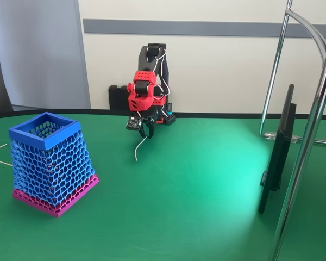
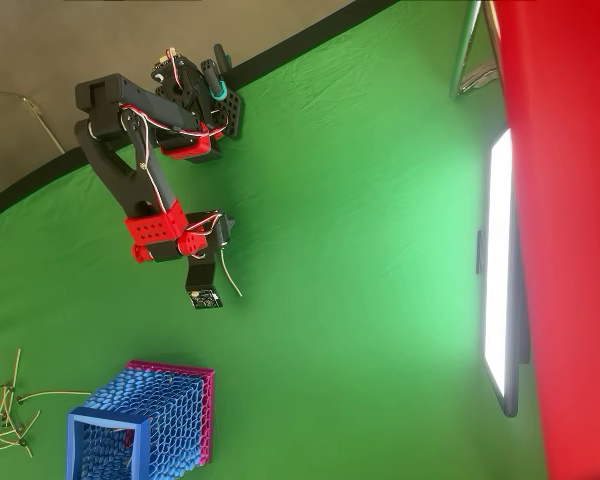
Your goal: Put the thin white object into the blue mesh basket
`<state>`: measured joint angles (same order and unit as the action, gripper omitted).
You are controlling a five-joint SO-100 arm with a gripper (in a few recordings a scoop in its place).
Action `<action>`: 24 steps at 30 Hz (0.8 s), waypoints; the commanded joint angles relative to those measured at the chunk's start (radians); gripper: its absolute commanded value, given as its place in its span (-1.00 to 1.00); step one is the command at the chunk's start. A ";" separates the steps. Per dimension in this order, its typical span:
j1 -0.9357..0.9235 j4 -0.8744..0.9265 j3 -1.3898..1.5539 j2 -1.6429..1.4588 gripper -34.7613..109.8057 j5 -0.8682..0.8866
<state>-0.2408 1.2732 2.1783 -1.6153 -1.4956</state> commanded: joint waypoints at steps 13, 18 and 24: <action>-0.014 -0.043 -0.017 0.044 -0.32 0.000; -0.015 -0.043 -0.026 0.057 -0.42 0.009; -0.011 -0.043 -0.032 0.063 -0.48 0.018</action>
<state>-0.2531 1.2349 2.1752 -1.5509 -1.4849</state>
